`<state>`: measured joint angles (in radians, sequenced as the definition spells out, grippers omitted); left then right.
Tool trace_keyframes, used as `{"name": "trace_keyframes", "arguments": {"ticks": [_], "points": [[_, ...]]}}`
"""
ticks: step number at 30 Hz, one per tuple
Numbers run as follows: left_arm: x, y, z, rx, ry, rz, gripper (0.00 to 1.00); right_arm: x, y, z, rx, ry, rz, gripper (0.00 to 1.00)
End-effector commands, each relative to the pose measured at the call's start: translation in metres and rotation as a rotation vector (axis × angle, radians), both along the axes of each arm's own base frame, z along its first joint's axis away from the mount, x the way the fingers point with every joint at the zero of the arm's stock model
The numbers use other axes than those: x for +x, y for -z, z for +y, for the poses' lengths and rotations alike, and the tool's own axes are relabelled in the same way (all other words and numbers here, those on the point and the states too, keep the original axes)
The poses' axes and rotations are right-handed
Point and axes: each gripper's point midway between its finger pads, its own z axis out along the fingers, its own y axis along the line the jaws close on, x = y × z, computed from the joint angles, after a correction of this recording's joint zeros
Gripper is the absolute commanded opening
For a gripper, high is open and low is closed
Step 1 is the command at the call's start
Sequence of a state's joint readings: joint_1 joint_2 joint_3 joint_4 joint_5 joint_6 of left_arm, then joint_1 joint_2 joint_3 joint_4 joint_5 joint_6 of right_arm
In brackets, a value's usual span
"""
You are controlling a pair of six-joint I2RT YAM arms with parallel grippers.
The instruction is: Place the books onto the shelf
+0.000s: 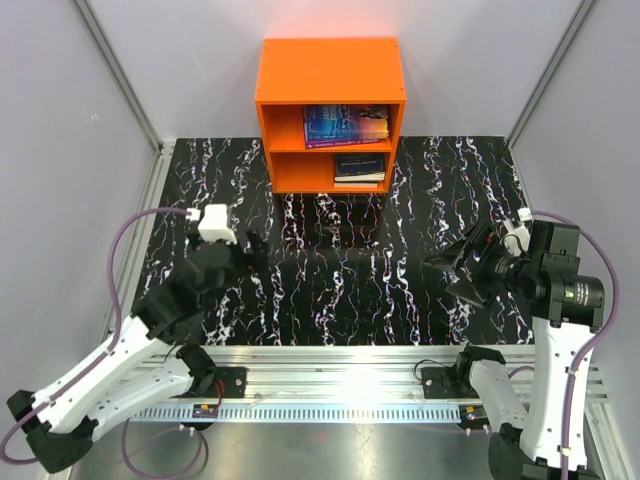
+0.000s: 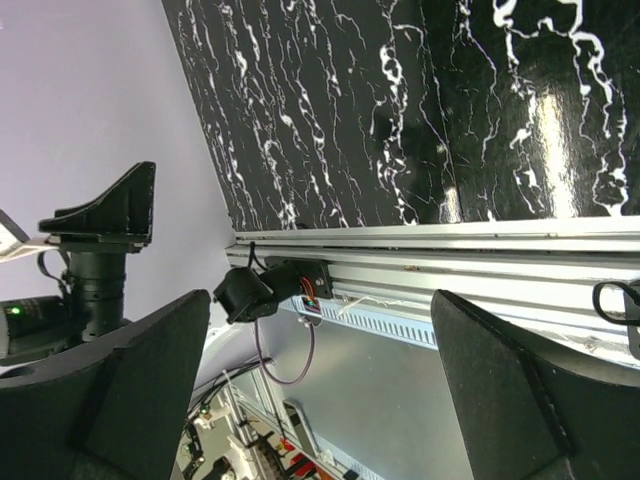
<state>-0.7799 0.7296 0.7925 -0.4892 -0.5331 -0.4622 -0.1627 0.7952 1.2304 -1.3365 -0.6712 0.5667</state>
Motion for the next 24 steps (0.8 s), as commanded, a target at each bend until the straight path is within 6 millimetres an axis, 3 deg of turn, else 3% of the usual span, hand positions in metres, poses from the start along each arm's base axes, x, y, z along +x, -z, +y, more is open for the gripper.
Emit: {"name": "trace_keyframes", "arguments": {"ticks": [1,3,5,6,7,9,14,24], "points": [[0.004,-0.002,0.049,0.185,-0.143,-0.101,0.99,0.001,-0.02,0.001,-0.016,-0.02,-0.062,1.0],[0.003,0.01,0.063,0.208,-0.182,-0.127,0.99,0.001,-0.028,0.001,-0.021,-0.023,-0.101,1.0],[0.007,0.008,0.068,0.164,-0.203,-0.18,0.99,0.0,-0.035,-0.002,-0.049,-0.012,-0.137,1.0],[0.007,0.019,0.066,0.152,-0.184,-0.178,0.99,-0.003,-0.038,-0.003,-0.06,-0.003,-0.153,1.0],[0.007,0.013,0.065,0.11,-0.179,-0.221,0.99,-0.004,-0.041,-0.005,-0.075,0.011,-0.167,1.0],[0.008,0.019,0.066,0.09,-0.175,-0.231,0.99,-0.007,-0.043,-0.01,-0.109,0.043,-0.209,1.0],[0.008,0.045,0.07,0.125,-0.193,-0.18,0.99,-0.015,-0.044,-0.012,-0.123,0.079,-0.263,1.0],[0.012,0.055,0.068,0.136,-0.183,-0.167,0.99,-0.022,-0.054,-0.014,-0.146,0.104,-0.333,1.0]]}}
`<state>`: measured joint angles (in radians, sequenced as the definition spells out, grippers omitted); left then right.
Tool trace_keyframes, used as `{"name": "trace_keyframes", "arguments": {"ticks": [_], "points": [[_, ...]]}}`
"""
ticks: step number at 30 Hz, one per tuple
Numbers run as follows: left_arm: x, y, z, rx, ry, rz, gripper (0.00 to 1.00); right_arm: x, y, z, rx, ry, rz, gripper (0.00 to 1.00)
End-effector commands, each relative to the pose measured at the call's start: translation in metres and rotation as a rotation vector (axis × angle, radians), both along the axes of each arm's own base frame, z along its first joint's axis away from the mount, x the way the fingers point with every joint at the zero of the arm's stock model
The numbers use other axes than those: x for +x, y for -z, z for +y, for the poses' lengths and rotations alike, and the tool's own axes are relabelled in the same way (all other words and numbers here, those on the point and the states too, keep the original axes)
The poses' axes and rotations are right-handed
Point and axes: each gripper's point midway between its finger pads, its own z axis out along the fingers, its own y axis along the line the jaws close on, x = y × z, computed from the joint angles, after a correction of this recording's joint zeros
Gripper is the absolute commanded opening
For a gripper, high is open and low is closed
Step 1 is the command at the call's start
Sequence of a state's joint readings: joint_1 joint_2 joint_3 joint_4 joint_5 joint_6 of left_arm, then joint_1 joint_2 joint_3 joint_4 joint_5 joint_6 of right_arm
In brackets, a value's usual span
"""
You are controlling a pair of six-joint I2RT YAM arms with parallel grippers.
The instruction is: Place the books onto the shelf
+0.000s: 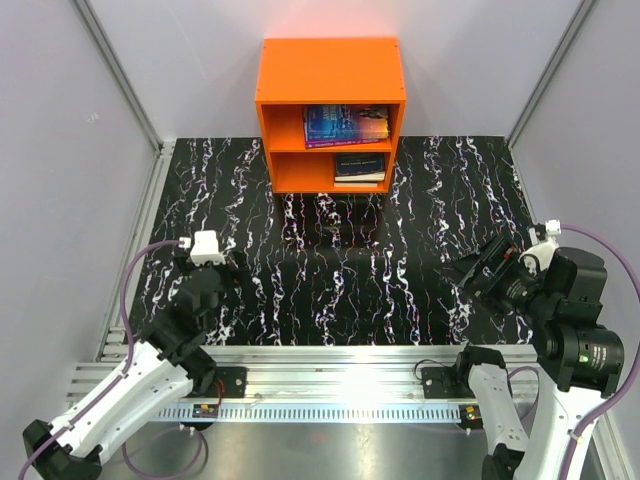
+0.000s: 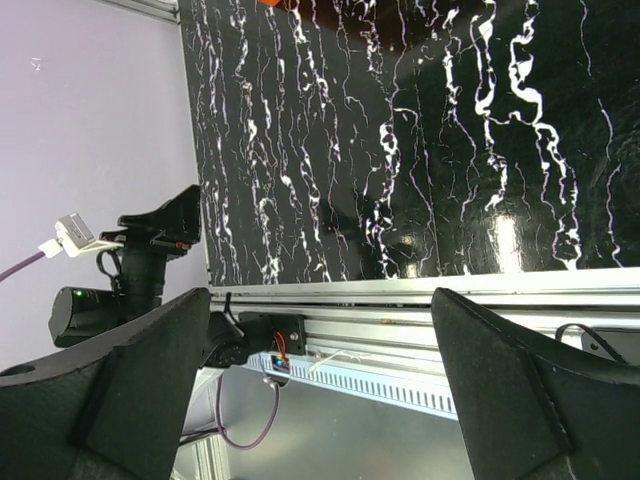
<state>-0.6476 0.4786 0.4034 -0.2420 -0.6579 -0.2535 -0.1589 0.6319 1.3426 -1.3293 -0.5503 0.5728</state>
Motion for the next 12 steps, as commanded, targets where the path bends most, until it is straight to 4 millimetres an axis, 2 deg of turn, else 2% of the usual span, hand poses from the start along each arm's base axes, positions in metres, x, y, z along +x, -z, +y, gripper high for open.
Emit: {"name": "trace_keyframes", "arguments": {"ticks": [1,12], "points": [[0.007,-0.009,-0.004,-0.015,0.007,-0.04,0.99,0.002,-0.014,-0.003,-0.024,0.016,-0.076,1.0],[0.013,-0.002,0.007,0.004,-0.023,-0.03,0.99,-0.001,-0.013,0.0,0.006,0.022,-0.085,1.0]]}}
